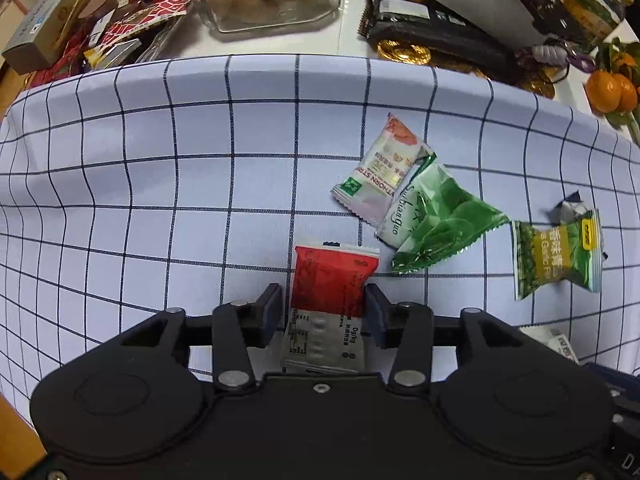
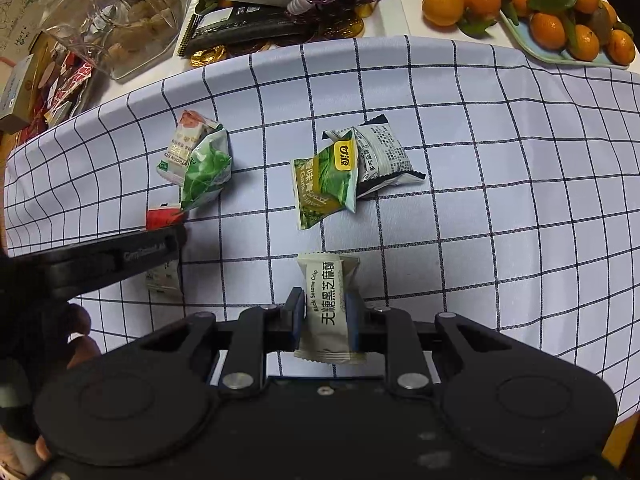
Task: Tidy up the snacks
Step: 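Carry both held packets over the gold tray and lower them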
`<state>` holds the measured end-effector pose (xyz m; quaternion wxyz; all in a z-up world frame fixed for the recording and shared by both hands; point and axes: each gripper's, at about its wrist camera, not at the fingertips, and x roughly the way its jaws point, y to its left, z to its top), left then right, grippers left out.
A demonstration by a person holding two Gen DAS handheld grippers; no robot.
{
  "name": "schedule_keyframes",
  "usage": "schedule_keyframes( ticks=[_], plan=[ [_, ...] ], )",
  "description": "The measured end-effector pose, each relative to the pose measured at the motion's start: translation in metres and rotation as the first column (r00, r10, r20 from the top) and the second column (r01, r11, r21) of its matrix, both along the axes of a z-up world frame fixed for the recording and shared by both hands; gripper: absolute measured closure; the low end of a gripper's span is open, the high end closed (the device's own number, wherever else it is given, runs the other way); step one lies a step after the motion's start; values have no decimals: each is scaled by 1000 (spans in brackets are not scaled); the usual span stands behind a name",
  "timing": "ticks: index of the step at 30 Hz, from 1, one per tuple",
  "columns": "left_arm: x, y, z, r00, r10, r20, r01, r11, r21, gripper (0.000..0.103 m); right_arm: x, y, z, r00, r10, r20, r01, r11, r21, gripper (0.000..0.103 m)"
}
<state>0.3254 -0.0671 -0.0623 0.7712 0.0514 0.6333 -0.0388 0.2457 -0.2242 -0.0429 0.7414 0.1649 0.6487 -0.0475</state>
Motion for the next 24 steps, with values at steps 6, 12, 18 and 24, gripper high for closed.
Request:
schedule_keyframes(
  ticks=[6, 12, 18, 24],
  plan=[
    [1, 8, 0, 1000, 21, -18, -21, 999, -44, 57, -2, -2, 4, 1000, -1, 8, 1, 1000, 4, 80],
    [-21, 15, 18, 998, 53, -20, -55, 993, -106, 61, -5, -4, 11, 999, -8, 39, 9, 1000, -22, 80],
    [-86, 20, 63, 996, -2, 93, 13, 993, -115, 61, -38, -13, 39, 989, -40, 144, 38, 999, 13, 80],
    [-163, 42, 97, 982, 23, 186, 16, 979, -205, 61, -108, 3, 79, 934, 7, 358, 20, 997, -72, 80]
  ],
)
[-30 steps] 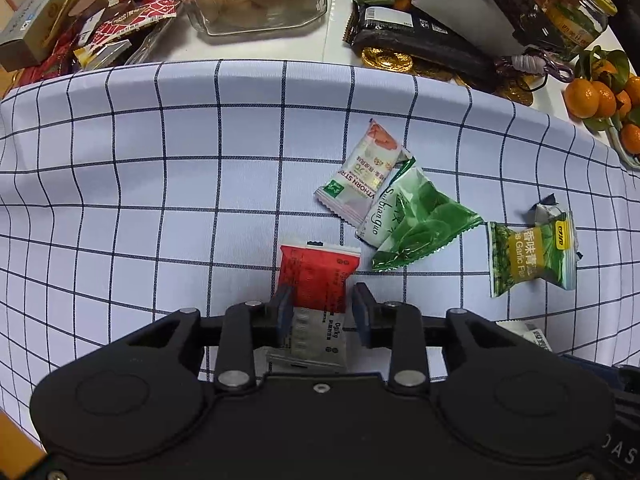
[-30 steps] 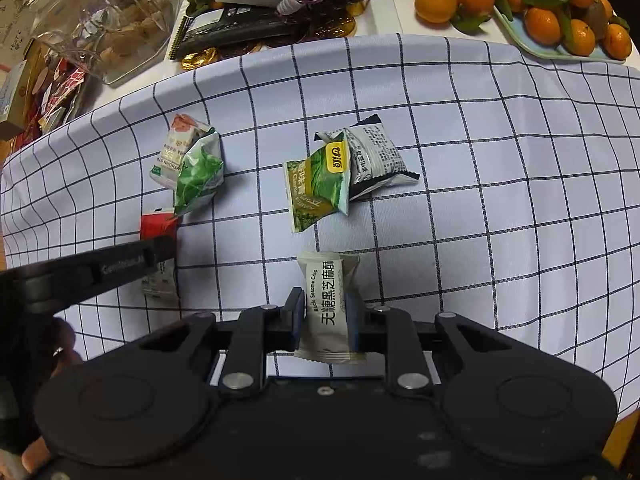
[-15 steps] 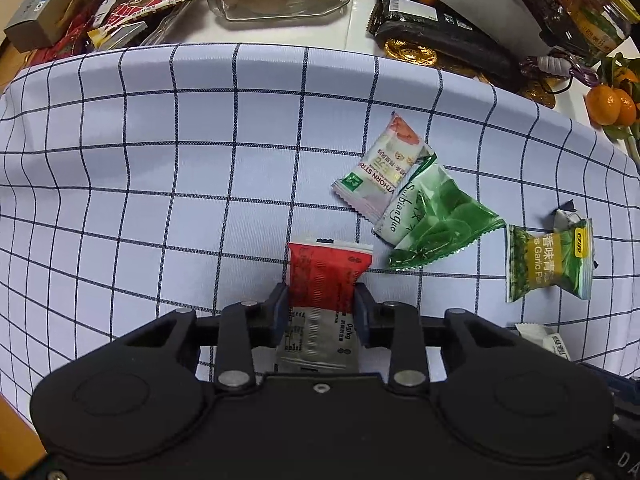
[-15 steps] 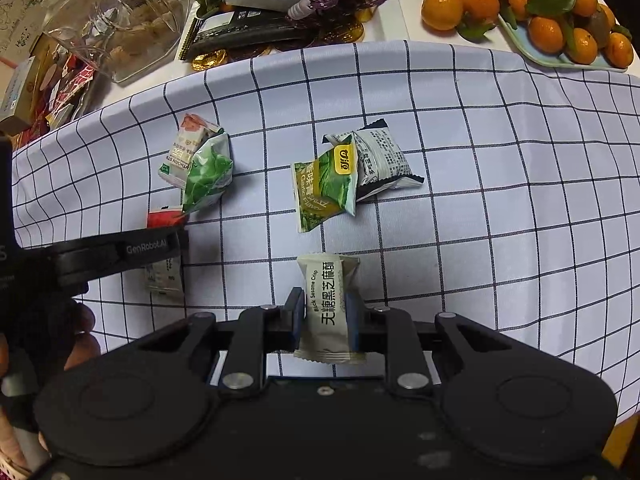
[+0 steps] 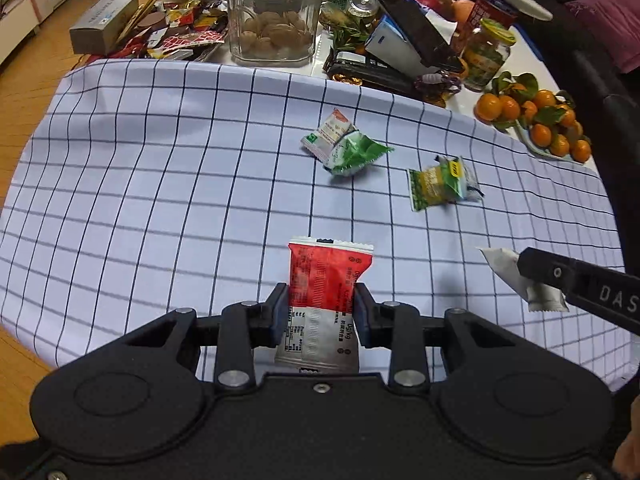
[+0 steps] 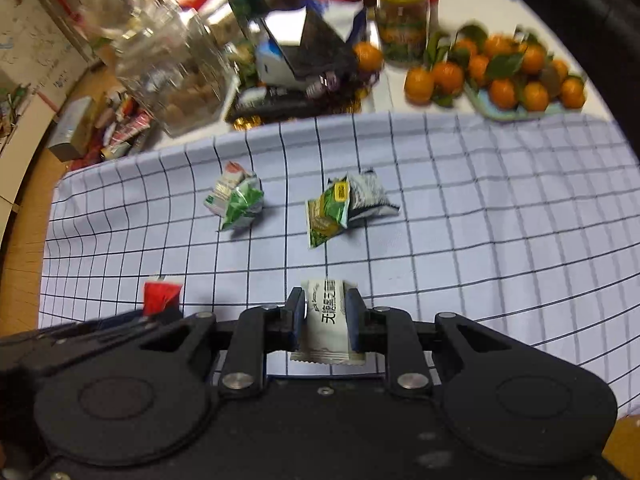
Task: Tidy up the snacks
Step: 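Carry both held packets over the gold tray and lower them, then open left tool to release the red packet while right tool releases the cream-white packet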
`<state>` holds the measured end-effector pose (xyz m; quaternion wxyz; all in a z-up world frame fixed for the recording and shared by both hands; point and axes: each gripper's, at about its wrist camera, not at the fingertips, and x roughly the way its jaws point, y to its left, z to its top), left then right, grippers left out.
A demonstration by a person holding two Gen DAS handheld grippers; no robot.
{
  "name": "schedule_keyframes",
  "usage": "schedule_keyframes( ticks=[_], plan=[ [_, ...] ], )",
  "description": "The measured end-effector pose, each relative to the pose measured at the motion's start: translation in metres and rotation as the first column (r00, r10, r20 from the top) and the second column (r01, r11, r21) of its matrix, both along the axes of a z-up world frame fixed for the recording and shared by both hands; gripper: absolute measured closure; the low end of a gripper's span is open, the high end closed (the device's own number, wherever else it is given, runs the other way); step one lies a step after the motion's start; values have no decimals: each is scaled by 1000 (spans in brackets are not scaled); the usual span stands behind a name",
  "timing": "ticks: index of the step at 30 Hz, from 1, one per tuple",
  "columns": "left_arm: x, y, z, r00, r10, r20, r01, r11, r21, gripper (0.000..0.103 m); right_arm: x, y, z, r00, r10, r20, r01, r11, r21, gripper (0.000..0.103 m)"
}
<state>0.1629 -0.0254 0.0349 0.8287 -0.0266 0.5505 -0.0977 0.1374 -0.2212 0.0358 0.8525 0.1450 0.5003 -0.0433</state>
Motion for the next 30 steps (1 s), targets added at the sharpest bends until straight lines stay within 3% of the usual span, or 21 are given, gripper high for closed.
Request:
schedule_keyframes(
  ticks=[3, 9, 16, 18, 20, 24, 30],
  plan=[
    [-38, 5, 2, 999, -2, 41, 2, 1000, -7, 61, -44, 10, 6, 998, 9, 63, -9, 1000, 7, 80],
    [-113, 4, -10, 995, -76, 72, 75, 997, 16, 61, -127, 33, -8, 997, 27, 76, -33, 996, 82, 80],
    [-171, 1, -26, 988, -137, 72, 134, 990, 50, 61, -205, 59, -28, 998, 21, 61, -23, 999, 39, 80],
    [-178, 5, -31, 991, -127, 45, 126, 992, 19, 61, -219, 61, -30, 998, 11, 61, -13, 999, 33, 81],
    [-183, 8, -36, 993, -119, 18, 119, 993, 2, 61, -230, 61, -32, 998, 3, 60, -5, 999, 34, 91],
    [-188, 8, -39, 994, -105, 24, 104, 994, 34, 61, -239, 56, -36, 999, -9, 45, 7, 999, 48, 91],
    [-182, 16, -45, 996, -88, -27, 87, 996, -23, 60, -234, 55, -37, 999, -15, 43, 12, 998, 56, 91]
  ],
)
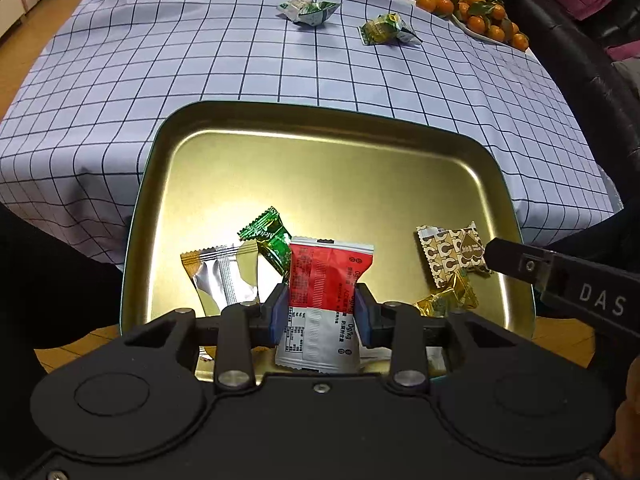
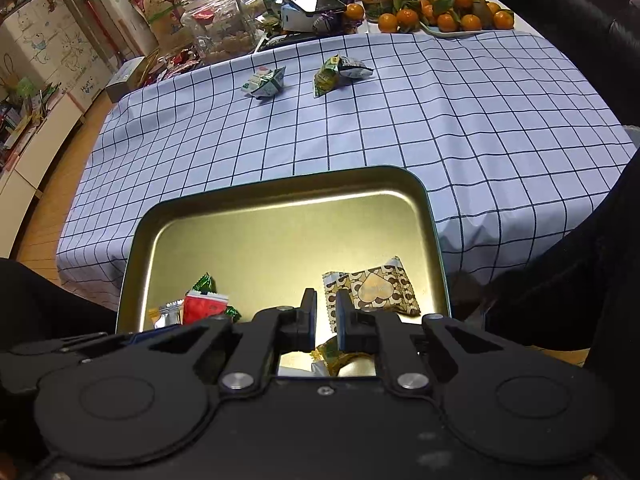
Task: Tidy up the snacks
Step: 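Open left tool to release the red packet while right tool releases the cream-white packet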
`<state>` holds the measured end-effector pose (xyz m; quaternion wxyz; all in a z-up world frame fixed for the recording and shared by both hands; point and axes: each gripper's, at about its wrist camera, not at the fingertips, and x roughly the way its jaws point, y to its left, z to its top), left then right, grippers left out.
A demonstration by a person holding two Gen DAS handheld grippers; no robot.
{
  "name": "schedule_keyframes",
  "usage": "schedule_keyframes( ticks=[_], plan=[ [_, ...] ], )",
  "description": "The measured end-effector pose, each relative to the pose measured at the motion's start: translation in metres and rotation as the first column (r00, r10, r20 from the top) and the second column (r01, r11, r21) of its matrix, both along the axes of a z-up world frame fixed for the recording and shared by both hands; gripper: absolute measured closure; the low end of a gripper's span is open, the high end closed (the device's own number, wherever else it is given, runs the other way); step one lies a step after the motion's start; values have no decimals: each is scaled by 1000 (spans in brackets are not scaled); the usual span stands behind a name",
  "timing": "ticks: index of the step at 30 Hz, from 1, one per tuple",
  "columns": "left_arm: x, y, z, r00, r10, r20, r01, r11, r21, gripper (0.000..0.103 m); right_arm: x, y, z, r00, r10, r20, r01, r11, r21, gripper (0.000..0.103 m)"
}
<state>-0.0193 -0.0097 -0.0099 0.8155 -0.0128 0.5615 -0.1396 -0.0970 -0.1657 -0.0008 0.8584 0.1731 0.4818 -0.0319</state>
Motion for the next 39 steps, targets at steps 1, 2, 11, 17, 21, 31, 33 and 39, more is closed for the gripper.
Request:
schedule_keyframes(
  ticks=[1, 2, 11, 17, 21, 31, 33, 39],
  plan=[
    [1, 2, -1, 1000, 7, -11, -7, 1000, -9, 60, 0, 0, 0, 1000, -1, -1, 1, 1000, 2, 91],
    [2, 3, -2, 1000, 15, -22, -16, 1000, -18, 60, 0, 0, 0, 1000, -3, -5, 3, 1000, 5, 91],
    [4, 7, -2, 998, 54, -27, -55, 998, -40, 60, 6, -3, -5, 999, -13, -32, 14, 999, 33, 87],
    [6, 5, -6, 996, 83, -17, -83, 996, 29, 60, 9, -1, -7, 999, -2, -45, 3, 1000, 29, 86],
    [4, 2, -4, 997, 77, 15, -78, 994, 74, 60, 11, 1, -8, 999, 16, -49, -14, 1000, 23, 84],
    [0, -10, -7, 999, 19, 47, -28, 979, 201, 60, 9, 2, -6, 999, 10, -46, -11, 1000, -14, 63],
    [0, -11, -7, 999, 10, 42, -19, 977, 211, 60, 9, 3, -6, 999, 7, -45, -8, 1000, -25, 59],
    [2, -9, -12, 1000, 16, -9, -14, 975, 220, 60, 13, 4, -11, 994, 28, -103, -30, 999, -15, 57]
  ],
)
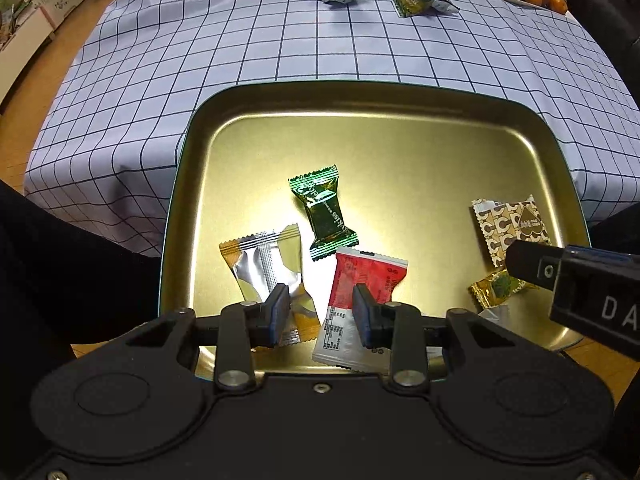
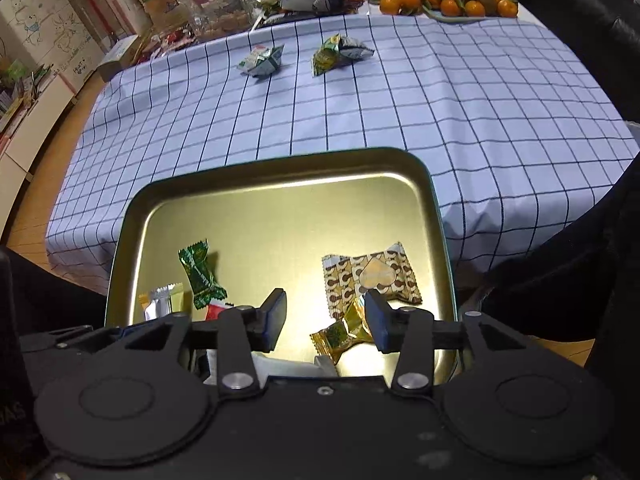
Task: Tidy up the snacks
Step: 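Open left tool to release the red packet while right tool releases the cream-white packet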
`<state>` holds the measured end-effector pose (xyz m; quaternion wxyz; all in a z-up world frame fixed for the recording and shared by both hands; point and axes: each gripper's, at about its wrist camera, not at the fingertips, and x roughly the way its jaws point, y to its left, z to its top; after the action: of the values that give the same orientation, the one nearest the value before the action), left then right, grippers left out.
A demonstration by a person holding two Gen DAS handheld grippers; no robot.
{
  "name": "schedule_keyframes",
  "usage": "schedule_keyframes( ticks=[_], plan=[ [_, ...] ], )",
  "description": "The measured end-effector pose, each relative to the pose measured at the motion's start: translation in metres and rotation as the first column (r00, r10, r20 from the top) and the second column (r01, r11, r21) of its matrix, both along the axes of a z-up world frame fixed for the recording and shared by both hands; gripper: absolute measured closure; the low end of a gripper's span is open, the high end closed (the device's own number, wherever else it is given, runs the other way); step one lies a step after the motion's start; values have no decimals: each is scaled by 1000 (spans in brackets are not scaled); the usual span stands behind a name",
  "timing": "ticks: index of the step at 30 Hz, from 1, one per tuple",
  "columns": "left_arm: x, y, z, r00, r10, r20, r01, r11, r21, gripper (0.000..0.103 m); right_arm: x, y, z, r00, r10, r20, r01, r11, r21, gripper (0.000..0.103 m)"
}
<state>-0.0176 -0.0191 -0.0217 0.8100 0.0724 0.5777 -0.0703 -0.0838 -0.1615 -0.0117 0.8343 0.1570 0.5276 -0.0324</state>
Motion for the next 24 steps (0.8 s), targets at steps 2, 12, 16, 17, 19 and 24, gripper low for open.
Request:
schedule_keyframes(
  ticks=[2, 12, 16, 17, 19, 24],
  plan=[
    [1, 0, -2, 1000, 1, -27, -1, 1000, 14, 60, 3, -1, -4, 999, 0, -40, 1, 1000, 12, 57],
    [7, 0, -10, 986, -5, -166, 18, 997, 81, 60, 11, -3, -11, 984, 25, -179, -25, 1000, 3, 57],
    [13, 4, -9, 980, 4, -197, 6, 999, 53, 60, 14, -4, -14, 974, 47, -222, -42, 999, 27, 57],
    [15, 7, -9, 980, 11, -201, -2, 999, 48, 60, 15, -5, -14, 973, 50, -227, -41, 998, 42, 57],
    [17, 8, -5, 979, 20, -201, -12, 999, 42, 60, 16, -7, -14, 970, 45, -238, -29, 997, 68, 57],
    [17, 5, -1, 983, 34, -182, -25, 998, 51, 60, 18, -12, -17, 965, 0, -263, 26, 995, 94, 53]
  ],
)
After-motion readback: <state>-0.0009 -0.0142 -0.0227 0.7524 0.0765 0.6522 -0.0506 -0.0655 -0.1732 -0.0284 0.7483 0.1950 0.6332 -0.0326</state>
